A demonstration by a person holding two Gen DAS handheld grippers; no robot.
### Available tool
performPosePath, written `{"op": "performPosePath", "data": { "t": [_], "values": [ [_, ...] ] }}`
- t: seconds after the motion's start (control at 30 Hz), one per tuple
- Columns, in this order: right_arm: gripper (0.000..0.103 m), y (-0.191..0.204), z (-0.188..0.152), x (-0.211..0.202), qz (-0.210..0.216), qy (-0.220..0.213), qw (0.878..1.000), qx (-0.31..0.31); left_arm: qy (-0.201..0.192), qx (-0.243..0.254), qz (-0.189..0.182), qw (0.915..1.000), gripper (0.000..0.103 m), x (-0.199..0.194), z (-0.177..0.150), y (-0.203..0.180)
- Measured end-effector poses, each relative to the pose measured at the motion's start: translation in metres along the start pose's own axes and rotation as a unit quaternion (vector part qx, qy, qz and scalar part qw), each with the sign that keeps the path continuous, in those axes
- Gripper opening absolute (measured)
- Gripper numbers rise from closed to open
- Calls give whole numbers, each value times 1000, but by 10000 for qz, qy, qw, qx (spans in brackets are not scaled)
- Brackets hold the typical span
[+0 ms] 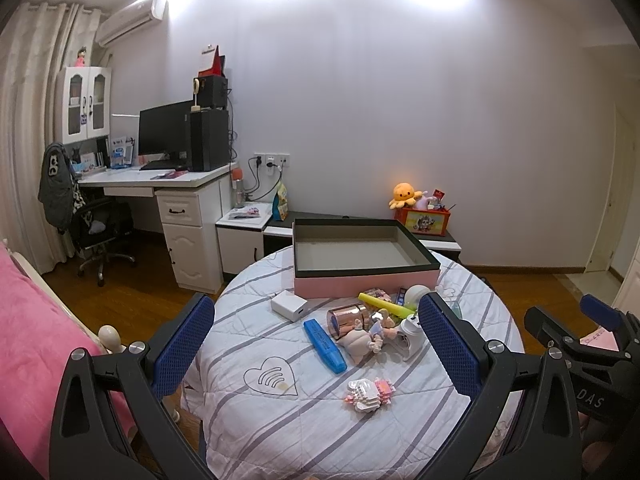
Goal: Organize rigid objects
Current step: 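Grasp the pink-white block figure with left gripper while right gripper grasps the clear cup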
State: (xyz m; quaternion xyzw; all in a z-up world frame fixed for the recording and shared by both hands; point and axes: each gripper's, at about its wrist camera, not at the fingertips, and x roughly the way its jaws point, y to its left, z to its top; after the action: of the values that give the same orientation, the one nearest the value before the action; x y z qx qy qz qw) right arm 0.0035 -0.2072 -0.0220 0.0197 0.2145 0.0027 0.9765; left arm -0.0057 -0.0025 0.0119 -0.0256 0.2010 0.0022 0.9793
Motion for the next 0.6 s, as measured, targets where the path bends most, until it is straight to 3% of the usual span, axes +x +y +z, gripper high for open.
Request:
{"op": "performPosePath", "data": {
  "t": [0.33,0.43,0.6],
  "values": [
    [103,-14,-7,25,-108,212,9997,47,258,-92,-118,9996,103,24,-6,1],
    [103,-18,-9,36,-126,257,9996,29,292,-51,-160,9994,103,36,-20,-3],
    [103,-25,-21,69,-155,602,9981,-8,768,10,-259,9967,103,72,-51,-12]
  ]
}}
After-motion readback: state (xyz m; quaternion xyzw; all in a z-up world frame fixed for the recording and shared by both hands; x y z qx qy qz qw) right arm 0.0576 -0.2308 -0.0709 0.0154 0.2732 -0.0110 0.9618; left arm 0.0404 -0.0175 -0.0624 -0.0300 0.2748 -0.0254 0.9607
